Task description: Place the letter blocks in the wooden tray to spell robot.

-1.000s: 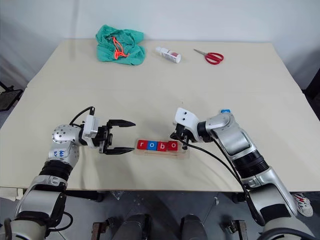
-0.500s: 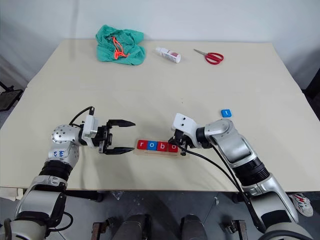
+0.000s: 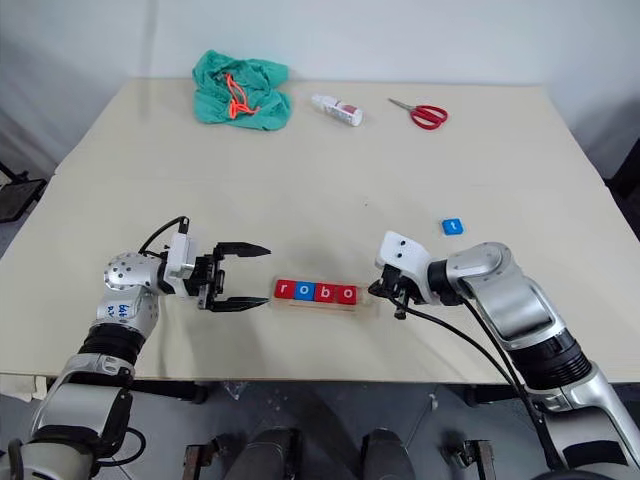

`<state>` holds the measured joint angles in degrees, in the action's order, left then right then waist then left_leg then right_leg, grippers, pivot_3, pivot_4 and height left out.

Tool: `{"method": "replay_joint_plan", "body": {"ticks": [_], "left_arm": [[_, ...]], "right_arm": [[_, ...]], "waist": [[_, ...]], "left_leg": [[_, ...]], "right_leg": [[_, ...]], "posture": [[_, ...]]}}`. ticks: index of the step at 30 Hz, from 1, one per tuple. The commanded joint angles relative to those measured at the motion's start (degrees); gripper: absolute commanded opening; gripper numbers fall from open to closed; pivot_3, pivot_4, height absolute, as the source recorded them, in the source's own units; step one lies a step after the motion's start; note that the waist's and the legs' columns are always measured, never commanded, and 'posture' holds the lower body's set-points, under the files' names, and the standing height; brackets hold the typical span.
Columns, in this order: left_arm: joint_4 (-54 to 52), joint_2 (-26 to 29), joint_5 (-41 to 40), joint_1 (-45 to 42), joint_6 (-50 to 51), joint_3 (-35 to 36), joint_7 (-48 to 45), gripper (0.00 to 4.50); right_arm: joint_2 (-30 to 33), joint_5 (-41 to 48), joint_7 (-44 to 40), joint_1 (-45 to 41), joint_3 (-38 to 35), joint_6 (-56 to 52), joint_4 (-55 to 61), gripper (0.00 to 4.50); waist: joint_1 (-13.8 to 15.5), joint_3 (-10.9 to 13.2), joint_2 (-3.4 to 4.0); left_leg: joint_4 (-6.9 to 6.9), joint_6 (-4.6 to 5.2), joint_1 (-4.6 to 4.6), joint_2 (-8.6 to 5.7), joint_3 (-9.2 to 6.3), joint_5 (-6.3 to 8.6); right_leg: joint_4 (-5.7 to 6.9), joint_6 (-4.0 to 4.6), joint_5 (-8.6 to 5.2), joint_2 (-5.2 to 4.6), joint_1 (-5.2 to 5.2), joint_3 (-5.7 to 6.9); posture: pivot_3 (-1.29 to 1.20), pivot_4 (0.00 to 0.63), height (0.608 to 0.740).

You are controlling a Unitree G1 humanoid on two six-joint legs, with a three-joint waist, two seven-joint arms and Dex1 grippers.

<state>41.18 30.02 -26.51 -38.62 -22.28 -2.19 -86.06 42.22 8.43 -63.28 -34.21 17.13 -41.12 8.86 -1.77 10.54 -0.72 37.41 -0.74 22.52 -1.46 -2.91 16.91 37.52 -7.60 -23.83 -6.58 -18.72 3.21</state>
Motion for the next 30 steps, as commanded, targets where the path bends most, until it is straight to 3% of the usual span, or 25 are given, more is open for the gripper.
{"method": "replay_joint_plan", "body": {"ticks": [1,15,21,26,30], "left_arm": [[-0.77,0.11,0.03,-0.71,-0.41,0.76,-6.01,4.50],[-0.95,0.17,0.11,-0.45,-0.45,0.98,-5.33,4.50],[-0.98,0.06,0.10,-0.44,-0.41,0.98,-5.21,4.50],[-0.23,-0.47,0.08,-0.80,-0.49,0.81,-5.86,4.50],[0.48,-0.91,0.23,-1.30,-0.64,0.74,-6.00,4.50]], "right_arm": [[-1.15,-0.52,0.97,-0.21,0.81,1.49,-0.25,0.01],[-5.80,-0.48,1.65,-1.71,3.80,0.76,-0.80,0.01],[-4.23,-0.38,1.33,-1.55,2.54,0.57,0.67,0.01],[2.84,4.20,-0.07,-0.35,-6.20,-2.33,4.71,0.01],[1.95,4.63,8.02,1.89,-14.43,-4.82,1.93,0.01]], "waist": [[0.02,0.00,0.00],[0.08,0.00,0.00],[0.20,0.00,0.00],[0.56,0.00,0.00],[0.61,-0.01,-0.02]], "left_leg": [[0.00,0.00,-0.01,0.02,0.01,0.00],[0.02,0.00,0.00,-0.02,-0.05,0.00],[0.02,0.00,0.00,-0.03,-0.05,0.00],[0.05,0.00,0.07,-0.09,-0.12,0.00],[0.05,0.00,0.09,-0.09,-0.17,0.00]], "right_leg": [[0.00,0.00,0.00,0.01,0.00,0.00],[0.00,0.00,0.00,-0.02,0.01,0.01],[0.01,0.00,0.00,-0.02,0.01,0.00],[-0.02,0.00,0.00,-0.06,0.01,0.02],[-0.07,-0.01,0.01,-0.06,0.07,0.12]], "posture": [[0.00,0.150,0.740],[0.00,0.150,0.740],[0.00,0.150,0.740],[0.00,0.150,0.740],[0.00,0.150,0.740]]}}
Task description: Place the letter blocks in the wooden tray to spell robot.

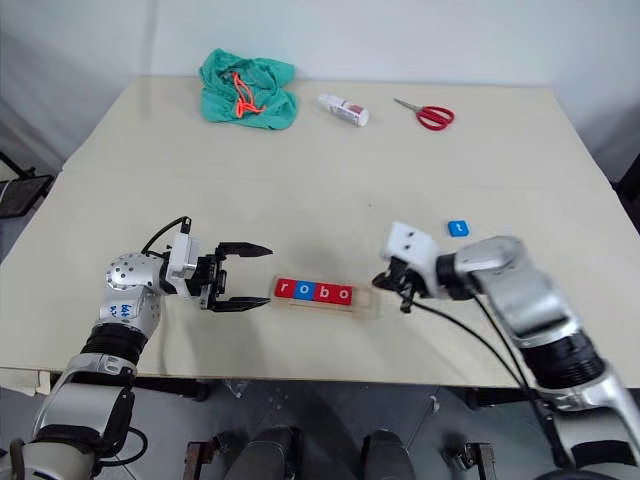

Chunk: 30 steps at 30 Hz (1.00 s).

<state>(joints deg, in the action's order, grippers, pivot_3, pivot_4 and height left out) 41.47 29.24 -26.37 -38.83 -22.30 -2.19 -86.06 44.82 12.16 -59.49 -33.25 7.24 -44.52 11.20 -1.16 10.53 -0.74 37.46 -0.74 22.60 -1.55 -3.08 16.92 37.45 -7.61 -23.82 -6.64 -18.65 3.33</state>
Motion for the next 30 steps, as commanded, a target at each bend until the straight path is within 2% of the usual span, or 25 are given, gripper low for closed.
{"method": "replay_joint_plan", "body": {"ticks": [1,3,6,11,15,17,18,22,30], "left_arm": [[0.37,-0.24,0.16,-1.23,-0.65,0.75,-5.99,4.50],[0.82,-0.46,0.32,-1.47,-0.80,0.70,-6.10,4.50],[1.92,-0.93,0.61,-2.32,-1.01,0.67,-6.26,4.50],[2.72,-0.98,0.61,-3.07,-1.15,0.39,-6.44,4.50],[3.34,-0.89,0.53,-3.81,-1.12,-0.01,-6.44,4.50],[3.81,-0.88,0.48,-4.17,-1.27,-0.27,-6.44,4.50],[4.20,-0.95,0.52,-4.49,-1.37,-0.40,-6.44,4.50],[4.28,-1.19,0.47,-4.76,-1.49,-0.66,-6.44,4.50],[2.81,-1.22,0.11,-3.71,-1.33,-0.73,-6.44,4.50]], "right_arm": [[-0.87,0.96,5.84,1.30,-6.06,-2.30,-0.82,0.01],[-1.65,0.58,10.33,2.41,-9.96,-3.27,-2.24,0.01],[-3.10,-0.77,17.38,6.80,-16.26,-0.17,-3.29,0.53],[-4.07,0.59,21.90,9.98,-20.34,-1.77,-0.79,2.24],[-4.43,2.81,23.95,12.25,-23.58,-4.56,2.80,3.43],[-4.74,3.43,25.02,12.89,-24.38,-5.73,3.52,4.26],[-5.17,3.93,25.67,12.72,-24.83,-6.31,3.40,4.46],[-7.82,4.16,30.21,7.21,-25.52,-6.90,-3.57,4.48],[-9.86,2.17,30.06,-5.61,-20.85,2.52,-24.35,4.48]], "waist": [[-0.01,0.00,0.00],[-0.07,0.00,0.00],[-0.06,0.00,0.00],[-0.25,0.00,0.00],[-0.31,0.00,0.00],[-0.31,0.00,0.00],[-0.26,0.00,0.01],[-0.34,0.00,0.01],[-0.47,0.00,0.01]], "left_leg": [[0.00,0.00,0.00,0.00,0.00,0.00],[0.00,0.00,0.01,-0.01,0.02,0.00],[-0.03,0.00,0.01,-0.01,0.02,0.00],[-0.05,0.00,0.01,-0.01,0.05,0.00],[-0.06,0.00,0.00,0.03,0.09,0.00],[-0.06,0.00,0.00,0.02,0.10,0.00],[-0.05,0.00,-0.01,0.01,0.12,0.00],[-0.03,0.00,0.00,0.00,0.12,0.00],[-0.11,0.01,-0.09,0.01,0.20,-0.01]], "right_leg": [[0.01,0.00,0.00,-0.01,0.00,0.01],[0.01,0.00,0.00,-0.01,-0.01,0.02],[0.03,0.00,0.00,-0.01,-0.02,0.04],[0.04,0.00,0.00,-0.02,-0.03,0.04],[0.04,0.00,0.00,0.01,-0.04,0.03],[0.05,0.00,0.00,0.00,-0.04,0.03],[0.04,0.00,0.00,0.00,-0.03,0.00],[0.05,0.00,0.00,-0.01,-0.03,-0.02],[0.12,0.00,0.00,0.00,-0.06,-0.13]], "posture": [[0.00,0.150,0.740],[0.00,0.150,0.740],[0.00,0.150,0.740],[0.00,0.150,0.740],[0.00,0.150,0.740],[0.00,0.150,0.740],[0.00,0.150,0.740],[0.00,0.150,0.740],[0.00,0.150,0.740]]}}
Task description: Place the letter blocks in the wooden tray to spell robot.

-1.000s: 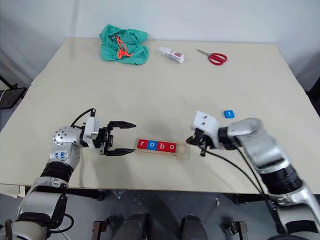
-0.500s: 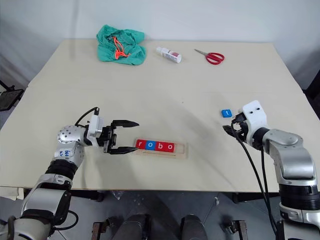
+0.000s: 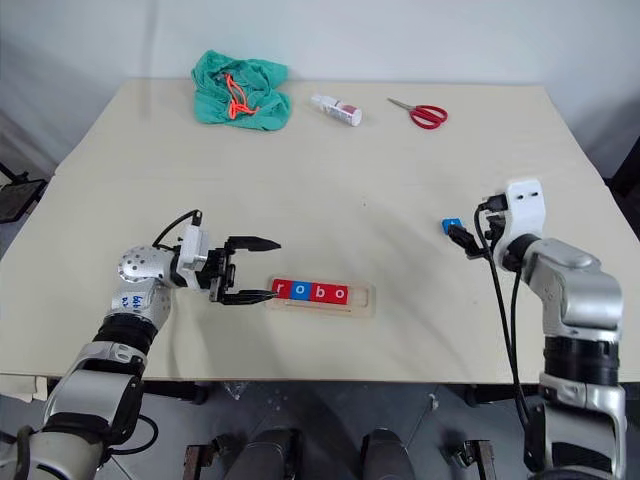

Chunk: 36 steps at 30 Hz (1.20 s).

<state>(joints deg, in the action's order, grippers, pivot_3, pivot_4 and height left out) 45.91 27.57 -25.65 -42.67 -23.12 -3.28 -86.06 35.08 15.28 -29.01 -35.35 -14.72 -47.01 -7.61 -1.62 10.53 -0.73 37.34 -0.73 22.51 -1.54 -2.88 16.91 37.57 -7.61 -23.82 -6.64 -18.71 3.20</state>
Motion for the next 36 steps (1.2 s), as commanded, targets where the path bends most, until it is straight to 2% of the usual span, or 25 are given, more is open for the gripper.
{"method": "replay_joint_plan", "body": {"ticks": [1,12,22,25,32,33,36], "left_arm": [[-1.88,0.53,-0.68,0.33,-0.45,0.44,-6.43,4.50],[-5.73,1.32,-0.87,3.12,0.78,1.51,-6.27,4.50],[-7.42,1.75,-0.74,4.12,1.58,2.16,-5.48,4.50],[-7.41,1.76,-0.67,4.11,1.61,2.24,-5.42,4.50],[-6.56,1.53,-0.51,3.34,1.43,2.35,-5.34,4.50],[-6.41,1.50,-0.48,3.23,1.39,2.35,-5.37,4.50],[-5.56,1.34,-0.30,2.64,1.19,2.32,-5.51,4.50]], "right_arm": [[-0.25,-1.26,-0.85,-5.13,1.75,6.63,-8.40,4.48],[-1.61,-7.20,-3.25,-19.17,7.05,25.06,-40.50,4.48],[-2.58,-8.94,-4.31,-18.41,8.44,27.76,-46.90,4.48],[-2.58,-9.23,-4.28,-18.05,8.67,26.60,-47.65,3.93],[-3.07,-7.93,-3.60,-14.28,8.03,22.48,-39.66,1.59],[-3.24,-7.64,-3.48,-13.16,7.89,21.64,-37.44,1.46],[-3.75,-6.68,-3.23,-9.68,7.35,19.10,-30.47,1.46]], "waist": [[-0.02,0.00,0.00],[-0.23,0.00,0.00],[-0.26,0.00,0.00],[-0.25,0.00,0.00],[0.05,0.00,0.00],[0.07,0.00,0.00],[0.01,0.00,0.00]], "left_leg": [[-0.01,0.00,0.00,0.00,0.00,0.00],[-0.02,0.00,0.00,0.01,0.04,0.00],[0.00,0.00,0.00,0.06,0.03,0.00],[0.01,0.00,0.00,0.06,0.04,0.00],[0.10,0.00,0.00,0.03,-0.05,0.00],[0.11,0.00,0.00,0.03,-0.08,0.00],[0.10,0.00,0.00,0.02,-0.11,0.00]], "right_leg": [[0.00,0.00,0.00,0.00,0.00,0.00],[0.01,0.00,0.00,-0.01,-0.03,0.00],[0.02,0.00,0.00,0.01,-0.02,0.00],[0.02,0.00,0.00,0.01,-0.02,0.00],[0.03,0.00,0.00,0.00,0.04,0.00],[0.05,0.00,0.00,0.00,0.04,0.01],[0.07,0.00,0.00,0.01,0.04,0.02]], "posture": [[0.00,0.150,0.740],[0.00,0.150,0.740],[0.00,0.150,0.740],[0.00,0.150,0.740],[0.00,0.150,0.740],[0.00,0.150,0.740],[0.00,0.150,0.740]]}}
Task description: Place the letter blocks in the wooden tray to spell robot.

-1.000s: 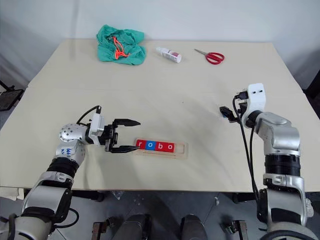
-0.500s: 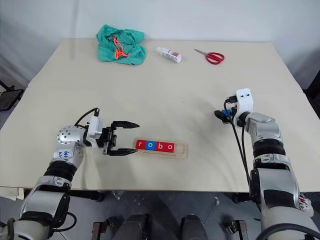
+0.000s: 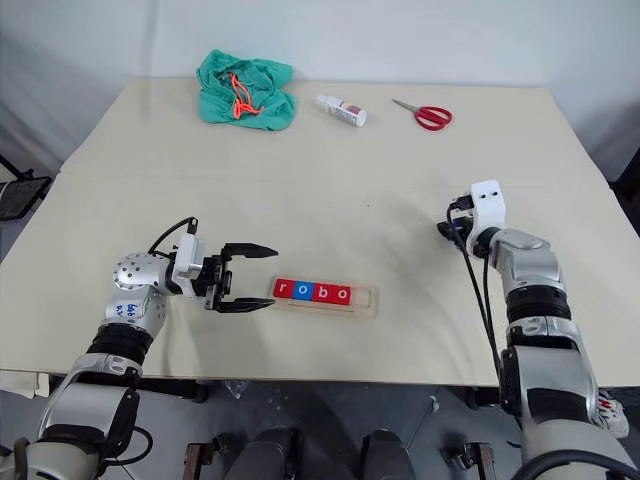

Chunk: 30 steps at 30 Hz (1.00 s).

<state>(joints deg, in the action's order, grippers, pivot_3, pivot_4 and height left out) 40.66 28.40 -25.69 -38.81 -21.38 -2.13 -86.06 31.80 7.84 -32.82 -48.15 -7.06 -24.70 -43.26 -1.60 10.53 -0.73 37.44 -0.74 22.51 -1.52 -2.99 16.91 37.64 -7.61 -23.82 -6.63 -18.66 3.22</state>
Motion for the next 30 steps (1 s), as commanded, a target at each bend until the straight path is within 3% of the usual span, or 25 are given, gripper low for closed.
{"method": "replay_joint_plan", "body": {"ticks": [1,10,17,22,30], "left_arm": [[-0.12,0.46,-0.22,-1.35,-0.61,1.15,-5.53,4.50],[1.51,-0.18,0.08,-2.47,-1.25,1.02,-5.81,4.50],[2.64,-0.37,0.04,-2.96,-1.63,1.02,-6.33,4.50],[2.87,-0.41,-0.58,-3.12,-1.27,-0.28,-6.44,4.50],[1.04,0.40,-3.49,-2.82,0.30,-3.62,-6.44,4.50]], "right_arm": [[-0.61,1.12,0.89,4.12,-0.61,-4.07,7.24,1.46],[-1.36,5.63,4.97,12.04,-5.00,-11.05,27.59,1.46],[-5.45,13.28,11.77,20.88,-9.90,-29.71,54.03,1.46],[-12.96,18.69,18.58,32.07,-11.86,-43.09,77.83,1.46],[-14.27,17.59,22.74,39.63,-11.12,-46.72,86.01,1.46]], "waist": [[-0.03,0.00,0.00],[0.00,0.00,0.00],[0.05,0.00,0.00],[0.18,0.00,0.00],[0.18,0.00,0.00]], "left_leg": [[-0.03,0.00,0.00,0.00,0.01,0.00],[-0.04,0.00,0.00,0.01,0.04,0.00],[-0.08,0.00,0.00,0.04,0.01,0.00],[-0.19,-0.01,0.00,0.03,-0.05,0.00],[-0.18,0.01,-0.07,-0.16,-0.03,-0.01]], "right_leg": [[-0.01,0.00,0.00,0.00,-0.01,0.00],[-0.02,0.00,0.00,0.00,-0.03,0.01],[0.01,0.00,0.00,0.03,-0.05,0.00],[0.01,0.00,0.00,0.03,-0.07,-0.06],[0.03,0.00,0.00,-0.02,-0.05,-0.33]], "posture": [[0.00,0.150,0.740],[0.00,0.150,0.740],[0.00,0.150,0.740],[0.00,0.150,0.740],[0.00,0.150,0.740]]}}
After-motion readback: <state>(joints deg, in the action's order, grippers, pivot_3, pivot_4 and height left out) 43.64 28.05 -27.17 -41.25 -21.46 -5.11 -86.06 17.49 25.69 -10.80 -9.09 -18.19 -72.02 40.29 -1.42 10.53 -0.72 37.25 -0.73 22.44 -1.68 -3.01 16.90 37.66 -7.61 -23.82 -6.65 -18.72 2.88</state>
